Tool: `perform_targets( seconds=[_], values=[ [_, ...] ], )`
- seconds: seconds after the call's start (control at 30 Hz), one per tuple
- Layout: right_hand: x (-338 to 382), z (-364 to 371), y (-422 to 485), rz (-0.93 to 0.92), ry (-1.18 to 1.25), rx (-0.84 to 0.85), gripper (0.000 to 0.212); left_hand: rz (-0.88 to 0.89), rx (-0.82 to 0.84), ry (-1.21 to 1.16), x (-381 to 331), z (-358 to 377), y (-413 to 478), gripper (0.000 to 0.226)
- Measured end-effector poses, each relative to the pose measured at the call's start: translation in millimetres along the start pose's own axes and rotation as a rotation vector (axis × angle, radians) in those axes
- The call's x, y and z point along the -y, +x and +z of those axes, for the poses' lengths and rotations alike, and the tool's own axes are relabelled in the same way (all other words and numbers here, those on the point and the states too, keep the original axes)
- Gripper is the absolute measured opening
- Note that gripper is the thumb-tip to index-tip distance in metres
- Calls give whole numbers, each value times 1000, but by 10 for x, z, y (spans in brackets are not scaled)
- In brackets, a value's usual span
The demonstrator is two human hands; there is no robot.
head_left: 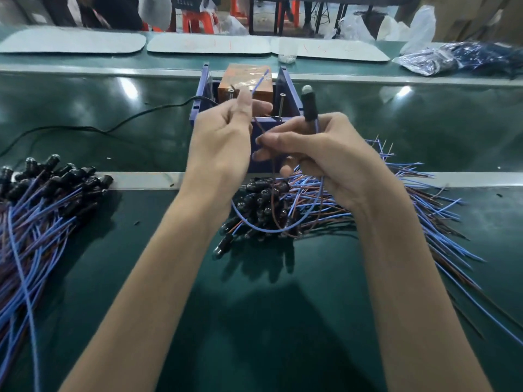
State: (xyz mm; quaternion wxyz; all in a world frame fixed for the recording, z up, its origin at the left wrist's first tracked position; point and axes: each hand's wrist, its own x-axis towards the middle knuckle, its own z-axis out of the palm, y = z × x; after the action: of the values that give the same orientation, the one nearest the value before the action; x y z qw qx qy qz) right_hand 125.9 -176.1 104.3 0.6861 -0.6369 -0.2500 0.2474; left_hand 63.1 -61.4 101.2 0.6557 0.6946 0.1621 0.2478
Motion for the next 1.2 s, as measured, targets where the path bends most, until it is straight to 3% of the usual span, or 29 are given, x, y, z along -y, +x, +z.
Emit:
perform_targets(
  seconds=[0.07, 0.17, 0.27, 0.4, 0.63, 0.97, 1.2],
  values=[
    [-3, 33, 1, -14, -60, 29, 9, 56, -37, -30, 3, 26, -39, 37],
    [-12, 36, 43, -35, -177, -147, 16, 107, -16, 52, 11, -14, -26, 33],
    [0, 27, 77, -60, -43, -289, 23, 136, -2, 201, 35, -91, 13, 29],
    [-1, 37, 83, -82, 10, -357, 11, 194, -5, 306, 67, -139, 25, 23],
    [-25, 7, 102, -38, 10, -375, 13, 254, 2, 376, 94, -60, -15, 14],
    [-51, -12, 111, -40, 34, -343, 14, 321, -23, 485, 119, -51, -30, 30],
    [-57, -28, 156, 19, 279, -329, 12, 319, -10, 541, 109, -103, -4, 18]
  ],
)
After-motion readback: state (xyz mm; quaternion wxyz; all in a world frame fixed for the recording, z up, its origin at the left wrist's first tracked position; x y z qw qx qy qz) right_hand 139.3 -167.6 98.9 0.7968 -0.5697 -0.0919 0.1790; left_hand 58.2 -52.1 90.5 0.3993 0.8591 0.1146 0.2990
